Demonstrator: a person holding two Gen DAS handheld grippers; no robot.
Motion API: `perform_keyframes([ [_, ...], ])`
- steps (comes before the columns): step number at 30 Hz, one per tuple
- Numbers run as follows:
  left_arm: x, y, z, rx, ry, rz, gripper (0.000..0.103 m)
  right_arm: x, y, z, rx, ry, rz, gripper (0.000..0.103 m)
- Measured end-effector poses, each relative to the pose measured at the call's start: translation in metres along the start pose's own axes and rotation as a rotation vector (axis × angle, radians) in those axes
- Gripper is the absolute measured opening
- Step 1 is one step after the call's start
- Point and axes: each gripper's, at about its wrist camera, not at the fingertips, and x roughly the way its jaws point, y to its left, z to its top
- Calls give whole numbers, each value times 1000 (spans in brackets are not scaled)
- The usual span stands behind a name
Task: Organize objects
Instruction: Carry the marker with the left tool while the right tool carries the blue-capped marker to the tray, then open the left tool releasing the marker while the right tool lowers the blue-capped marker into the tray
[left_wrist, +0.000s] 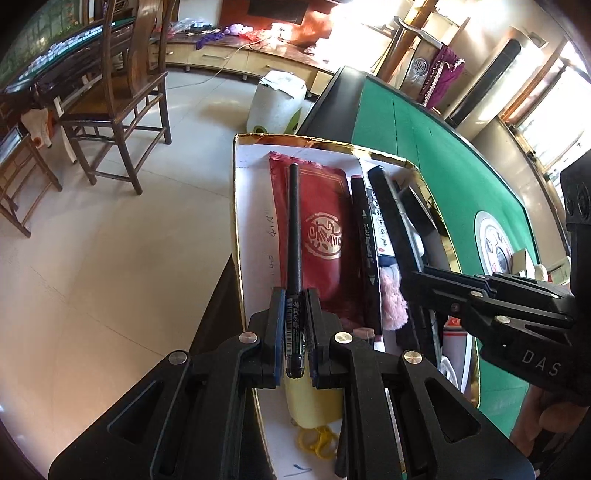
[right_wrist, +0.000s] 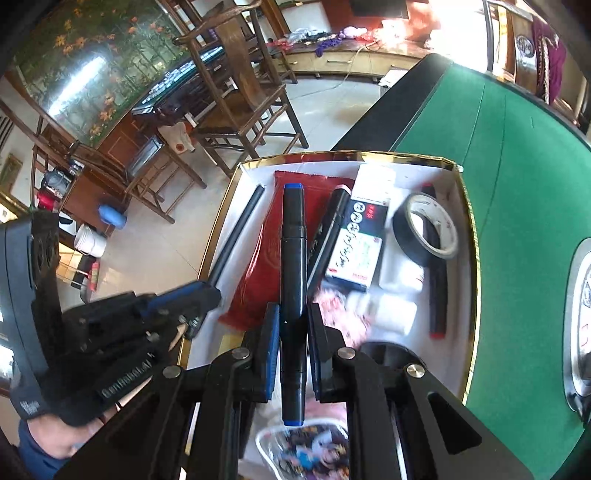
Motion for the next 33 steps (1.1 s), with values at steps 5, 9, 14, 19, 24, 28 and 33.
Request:
perform_keyframes([
  [5,10,1,-1,-8,13,6,9,12,3,9,9,15,-4,13],
  [9,12,4,-4,-20,14,9,9,18,3,9,19,28,2,13],
  [14,13,7,-9,-29,20,10,9,23,9,8,5,32,-10,13],
  [19,11,8,-16,-35,16,0,10,23,16,5,-28,28,-40,13],
  [24,8,7,-21,-29,25,-4,14,17,22,-1,-46,14,-35,14],
  [28,2,2,-25,-27,26,-24,27,8,25,-5,-46,6,-39,14],
  [33,-9,-3,-31,-27,13,-31,31,-4,20,-15,-21,-9,-26,14],
])
